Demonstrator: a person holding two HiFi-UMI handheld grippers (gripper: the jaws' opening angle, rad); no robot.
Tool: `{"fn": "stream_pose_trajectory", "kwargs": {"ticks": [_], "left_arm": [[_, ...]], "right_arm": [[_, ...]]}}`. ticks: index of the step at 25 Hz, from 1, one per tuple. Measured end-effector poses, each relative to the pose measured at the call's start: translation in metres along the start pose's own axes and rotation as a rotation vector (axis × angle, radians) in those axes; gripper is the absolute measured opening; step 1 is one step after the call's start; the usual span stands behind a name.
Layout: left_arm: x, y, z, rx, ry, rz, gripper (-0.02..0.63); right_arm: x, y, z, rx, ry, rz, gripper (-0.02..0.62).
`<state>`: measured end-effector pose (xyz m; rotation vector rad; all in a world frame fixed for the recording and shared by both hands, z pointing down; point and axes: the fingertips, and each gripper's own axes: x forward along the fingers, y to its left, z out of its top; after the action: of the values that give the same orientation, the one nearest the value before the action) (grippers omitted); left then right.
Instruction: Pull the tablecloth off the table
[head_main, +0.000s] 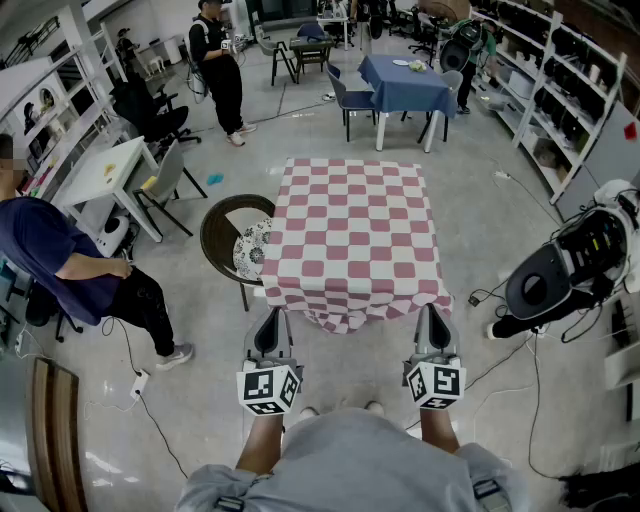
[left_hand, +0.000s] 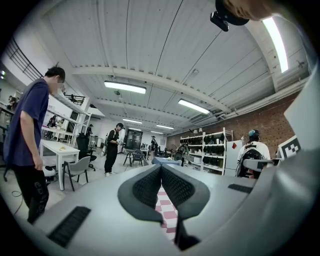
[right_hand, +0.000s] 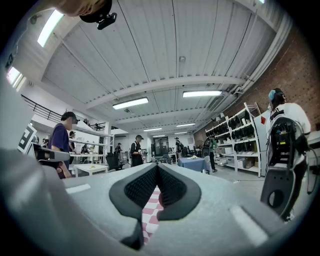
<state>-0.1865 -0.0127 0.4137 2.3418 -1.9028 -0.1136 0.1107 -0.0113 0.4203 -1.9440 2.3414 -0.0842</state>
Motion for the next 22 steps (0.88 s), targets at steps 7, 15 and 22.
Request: {"fn": "stream_pose_trajectory", "kwargs": {"ticks": [7,15,22], "left_arm": [[-0.001,-0.005,0.002,0.001,0.003,-0.003,0.006],[-0.004,-0.007,0.002,0.004,0.001,-0.005,0.006],[-0.007,-0.011,0.003,0.001,-0.009,-0.002,0.006]], "right_arm": [[-0.003,-0.002,0.004,-0.001,0.003,-0.001,0.003],[-0.007,-0.004,0.003,0.008,-0.002,-0.021,0.003],[-0.012,-0.01,0.005,0.014,-0.021,-0.05,0.003]]}}
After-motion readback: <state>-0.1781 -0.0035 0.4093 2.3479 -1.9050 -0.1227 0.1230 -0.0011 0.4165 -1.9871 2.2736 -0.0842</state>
